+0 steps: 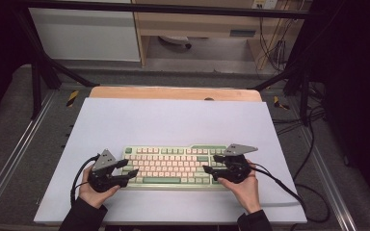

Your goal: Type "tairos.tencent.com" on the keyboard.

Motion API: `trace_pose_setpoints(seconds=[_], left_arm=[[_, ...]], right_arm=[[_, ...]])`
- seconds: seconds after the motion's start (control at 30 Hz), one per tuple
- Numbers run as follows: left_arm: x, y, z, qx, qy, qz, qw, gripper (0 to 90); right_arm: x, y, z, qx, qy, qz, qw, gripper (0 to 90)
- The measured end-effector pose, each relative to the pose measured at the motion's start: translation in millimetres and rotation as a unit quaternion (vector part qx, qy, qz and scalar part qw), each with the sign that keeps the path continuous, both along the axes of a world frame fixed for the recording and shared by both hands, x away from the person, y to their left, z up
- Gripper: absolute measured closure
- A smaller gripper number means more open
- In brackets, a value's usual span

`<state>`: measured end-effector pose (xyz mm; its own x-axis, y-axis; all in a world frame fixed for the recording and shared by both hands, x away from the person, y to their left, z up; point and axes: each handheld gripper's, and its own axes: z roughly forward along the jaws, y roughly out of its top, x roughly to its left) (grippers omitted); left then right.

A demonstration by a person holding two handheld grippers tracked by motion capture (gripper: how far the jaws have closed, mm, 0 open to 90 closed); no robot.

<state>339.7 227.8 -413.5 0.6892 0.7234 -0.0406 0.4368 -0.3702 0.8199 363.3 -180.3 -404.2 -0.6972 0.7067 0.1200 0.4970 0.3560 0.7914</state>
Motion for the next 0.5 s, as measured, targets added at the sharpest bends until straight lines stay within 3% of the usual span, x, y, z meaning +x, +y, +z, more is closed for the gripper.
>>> trace_pose_setpoints(seconds=[0.27, 0.4, 0.5], left_arm=[[0.3, 13.3, -4.6, 0.004, 0.01, -0.004, 0.9999, 19.2], [-1.1, 19.4, -8.5, 0.014, 0.016, -0.005, 0.9998, 13.0], [-1.0, 24.3, -11.9, 0.017, 0.023, -0.004, 0.9996, 10.1]], right_arm=[[-4.6, -39.7, -4.4, 0.019, 0.002, -0.039, 0.999, 16.6], [-8.4, -56.0, -11.2, 0.016, 0.009, -0.052, 0.9985, 8.7], [-11.5, -68.0, -17.9, 0.026, 0.014, -0.054, 0.9981, 5.9]])
